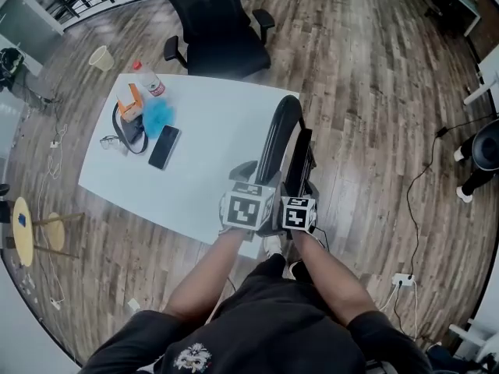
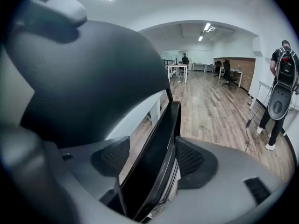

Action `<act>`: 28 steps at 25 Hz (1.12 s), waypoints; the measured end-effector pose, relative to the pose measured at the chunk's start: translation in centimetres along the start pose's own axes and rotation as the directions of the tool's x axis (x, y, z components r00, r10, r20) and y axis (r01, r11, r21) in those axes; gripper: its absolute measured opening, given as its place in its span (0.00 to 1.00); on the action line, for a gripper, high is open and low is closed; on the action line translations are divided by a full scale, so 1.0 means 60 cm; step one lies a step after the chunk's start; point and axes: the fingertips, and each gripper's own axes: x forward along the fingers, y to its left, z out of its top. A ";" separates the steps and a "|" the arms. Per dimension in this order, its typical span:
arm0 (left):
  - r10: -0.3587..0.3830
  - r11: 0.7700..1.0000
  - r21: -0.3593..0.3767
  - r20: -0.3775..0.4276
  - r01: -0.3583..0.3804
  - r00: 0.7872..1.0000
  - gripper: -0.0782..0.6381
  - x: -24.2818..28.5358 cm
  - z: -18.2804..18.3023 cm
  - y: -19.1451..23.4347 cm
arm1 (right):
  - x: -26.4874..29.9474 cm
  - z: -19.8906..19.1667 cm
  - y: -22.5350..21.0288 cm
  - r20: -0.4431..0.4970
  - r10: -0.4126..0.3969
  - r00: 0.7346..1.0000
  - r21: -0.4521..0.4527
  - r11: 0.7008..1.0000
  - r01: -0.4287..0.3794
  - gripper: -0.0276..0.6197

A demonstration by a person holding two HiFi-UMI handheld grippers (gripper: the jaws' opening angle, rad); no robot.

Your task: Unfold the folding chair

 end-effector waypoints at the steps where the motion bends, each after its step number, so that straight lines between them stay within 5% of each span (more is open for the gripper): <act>1: -0.011 1.000 -0.009 -0.015 0.011 1.000 0.42 0.005 -0.002 -0.001 | 0.011 -0.007 0.000 -0.024 -0.012 1.000 -0.003 1.000 0.012 0.49; 8: -0.087 0.995 -0.048 -0.108 0.083 0.990 0.42 0.030 -0.027 -0.029 | 0.074 -0.058 -0.007 -0.136 -0.046 0.990 -0.016 0.999 0.044 0.51; 14: -0.070 0.995 -0.082 -0.105 0.061 0.992 0.30 0.029 -0.033 -0.021 | 0.072 -0.051 -0.004 -0.123 -0.021 0.992 -0.012 1.000 0.020 0.51; 28: -0.082 0.995 -0.064 -0.117 0.075 0.990 0.30 0.040 -0.035 -0.072 | 0.012 -0.089 -0.149 -0.063 0.056 0.996 0.128 0.991 -0.047 0.51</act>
